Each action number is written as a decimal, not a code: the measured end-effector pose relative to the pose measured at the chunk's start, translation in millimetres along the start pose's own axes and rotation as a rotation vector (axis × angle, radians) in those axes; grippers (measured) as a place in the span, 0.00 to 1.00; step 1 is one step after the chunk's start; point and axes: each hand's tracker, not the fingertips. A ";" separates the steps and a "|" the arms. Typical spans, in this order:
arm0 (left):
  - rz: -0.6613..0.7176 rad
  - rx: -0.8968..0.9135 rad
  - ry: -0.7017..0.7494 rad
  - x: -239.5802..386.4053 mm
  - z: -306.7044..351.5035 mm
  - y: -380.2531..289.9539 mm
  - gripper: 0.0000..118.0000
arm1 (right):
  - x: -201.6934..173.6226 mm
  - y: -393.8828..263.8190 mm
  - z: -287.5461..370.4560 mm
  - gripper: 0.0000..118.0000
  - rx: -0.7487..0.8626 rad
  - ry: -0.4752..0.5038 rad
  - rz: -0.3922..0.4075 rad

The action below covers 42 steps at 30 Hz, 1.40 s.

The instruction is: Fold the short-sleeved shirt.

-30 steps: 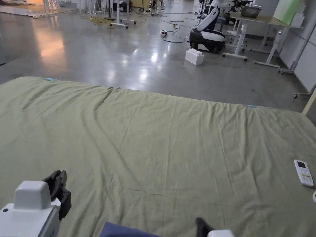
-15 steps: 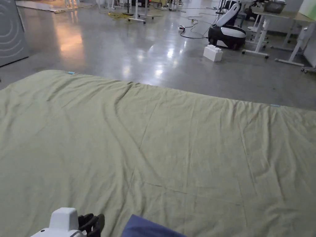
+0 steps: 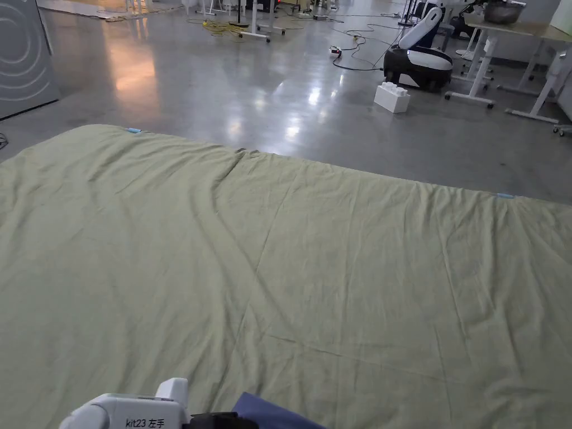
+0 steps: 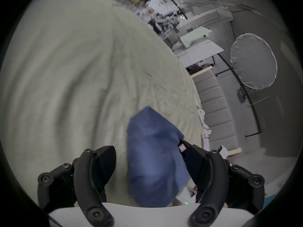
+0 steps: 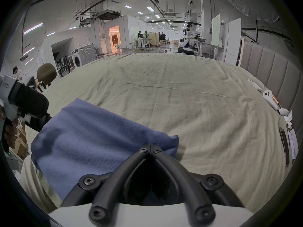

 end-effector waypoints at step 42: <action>0.096 0.228 0.386 -73.0 336.2 111.4 0.18 | 136.0 178.8 119.2 0.01 0.468 -0.333 0.011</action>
